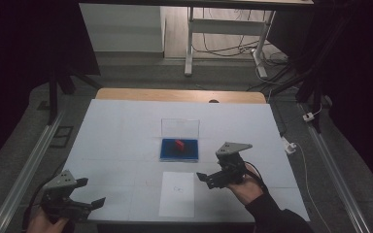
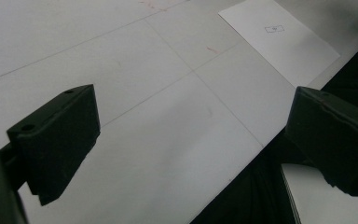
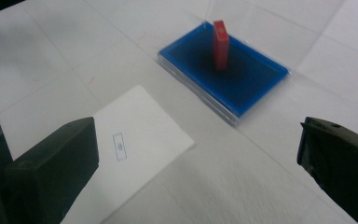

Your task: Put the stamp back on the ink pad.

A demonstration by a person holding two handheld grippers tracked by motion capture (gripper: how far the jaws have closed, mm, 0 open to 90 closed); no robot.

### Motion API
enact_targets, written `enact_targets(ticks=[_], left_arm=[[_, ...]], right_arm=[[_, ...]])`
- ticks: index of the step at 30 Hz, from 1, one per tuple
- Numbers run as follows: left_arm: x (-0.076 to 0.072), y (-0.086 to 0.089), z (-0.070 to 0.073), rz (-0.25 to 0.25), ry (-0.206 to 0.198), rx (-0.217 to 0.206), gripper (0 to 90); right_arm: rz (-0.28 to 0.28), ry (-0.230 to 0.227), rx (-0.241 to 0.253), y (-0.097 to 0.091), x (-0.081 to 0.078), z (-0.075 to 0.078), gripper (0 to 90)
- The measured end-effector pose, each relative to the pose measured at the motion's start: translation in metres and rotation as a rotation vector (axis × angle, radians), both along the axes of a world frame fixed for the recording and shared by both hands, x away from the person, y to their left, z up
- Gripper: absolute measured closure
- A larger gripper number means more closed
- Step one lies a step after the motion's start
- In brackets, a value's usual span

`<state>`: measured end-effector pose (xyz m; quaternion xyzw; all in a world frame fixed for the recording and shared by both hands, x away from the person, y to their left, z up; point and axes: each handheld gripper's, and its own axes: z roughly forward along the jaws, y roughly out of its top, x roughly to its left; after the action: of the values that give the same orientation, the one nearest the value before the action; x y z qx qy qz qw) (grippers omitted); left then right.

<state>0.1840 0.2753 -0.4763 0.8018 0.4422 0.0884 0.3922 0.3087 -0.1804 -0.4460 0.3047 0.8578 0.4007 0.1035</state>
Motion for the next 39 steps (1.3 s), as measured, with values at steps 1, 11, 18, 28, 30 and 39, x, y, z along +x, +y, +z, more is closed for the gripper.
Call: enact_targets(ticks=[1,11,18,28,30,39], left_arm=[[0.0,0.0,0.0,0.0,0.0,0.0,3.3],[0.0,0.0,0.0,0.0,0.0,0.0,3.2],[0.0,0.001,0.0,0.006,0.0,-0.005,2.8],[-0.001,0.002,0.0,0.014,-0.001,-0.013,2.2],[-0.001,0.003,0.0,0.013,-0.001,-0.013,2.3],[-0.001,0.002,0.0,0.012,0.0,-0.01,2.3]], right_arm=[[-0.005,0.001,0.0,-0.003,-0.001,0.0,0.0],[-0.09,-0.002,0.019,-0.042,-0.017,0.001,0.0],[-0.157,-0.024,0.016,-0.066,-0.031,0.001,0.0],[-0.24,-0.011,0.007,-0.094,-0.051,-0.005,0.0],[-0.249,-0.012,0.004,-0.097,-0.054,-0.006,0.0],[-0.279,-0.007,-0.009,-0.105,-0.066,-0.008,0.0]])
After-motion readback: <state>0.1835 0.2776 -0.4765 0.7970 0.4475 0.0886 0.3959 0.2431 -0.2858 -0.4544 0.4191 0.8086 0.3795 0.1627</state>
